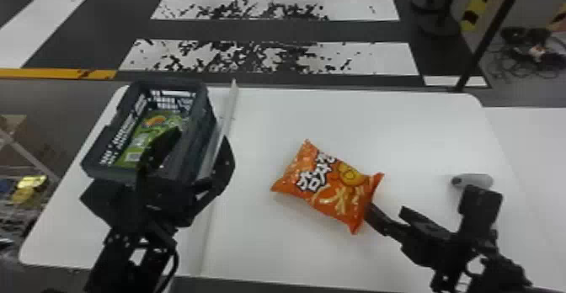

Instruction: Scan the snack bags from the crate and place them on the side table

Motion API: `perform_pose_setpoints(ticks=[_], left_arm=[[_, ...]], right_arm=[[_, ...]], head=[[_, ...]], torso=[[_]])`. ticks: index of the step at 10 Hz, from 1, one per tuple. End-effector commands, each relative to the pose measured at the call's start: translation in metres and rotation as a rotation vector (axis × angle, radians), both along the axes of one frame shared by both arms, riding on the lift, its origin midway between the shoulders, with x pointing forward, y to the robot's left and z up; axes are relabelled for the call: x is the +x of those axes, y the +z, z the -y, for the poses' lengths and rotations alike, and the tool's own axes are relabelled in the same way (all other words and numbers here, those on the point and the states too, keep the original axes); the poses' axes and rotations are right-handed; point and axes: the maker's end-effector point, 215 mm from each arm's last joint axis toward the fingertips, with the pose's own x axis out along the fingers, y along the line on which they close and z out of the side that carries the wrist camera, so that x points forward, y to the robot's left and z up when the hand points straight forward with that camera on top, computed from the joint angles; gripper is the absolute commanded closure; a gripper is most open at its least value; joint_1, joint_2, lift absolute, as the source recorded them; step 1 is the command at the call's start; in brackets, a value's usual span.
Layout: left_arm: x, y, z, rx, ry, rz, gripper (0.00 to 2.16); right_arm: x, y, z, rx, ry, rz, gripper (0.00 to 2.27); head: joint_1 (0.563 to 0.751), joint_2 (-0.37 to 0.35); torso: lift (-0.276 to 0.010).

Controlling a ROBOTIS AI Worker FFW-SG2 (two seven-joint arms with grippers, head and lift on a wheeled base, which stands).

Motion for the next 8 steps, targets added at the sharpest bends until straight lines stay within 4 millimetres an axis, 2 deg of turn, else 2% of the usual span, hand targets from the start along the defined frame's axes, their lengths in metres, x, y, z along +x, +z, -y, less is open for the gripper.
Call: perform_pose_setpoints(ticks=[1,3,8], left_arm=[[0.000,-0.006,-0.002,-0.011,0.002,-0.015,0.08],[-0.003,-0.013,0.001,-0.017,-0.004,-0.031,0.08],[-0.006,-0.021,0.008,-0.022,-0.018,-0.049,0.09]], right_arm=[[-0.001,-0.009,-0.003,0.024,0.014,-0.043,0.09],[0.002,-0.020,-0.016,0.075,0.051,-0.094,0.08],[0.008,-0.033,-0.050,0.133,0.141,-0.164,0.08]], head=[[0.695,0.053],[0.695,0.065],[0.695,0.096]], torso=[[-0.050],[-0.050],[-0.050]])
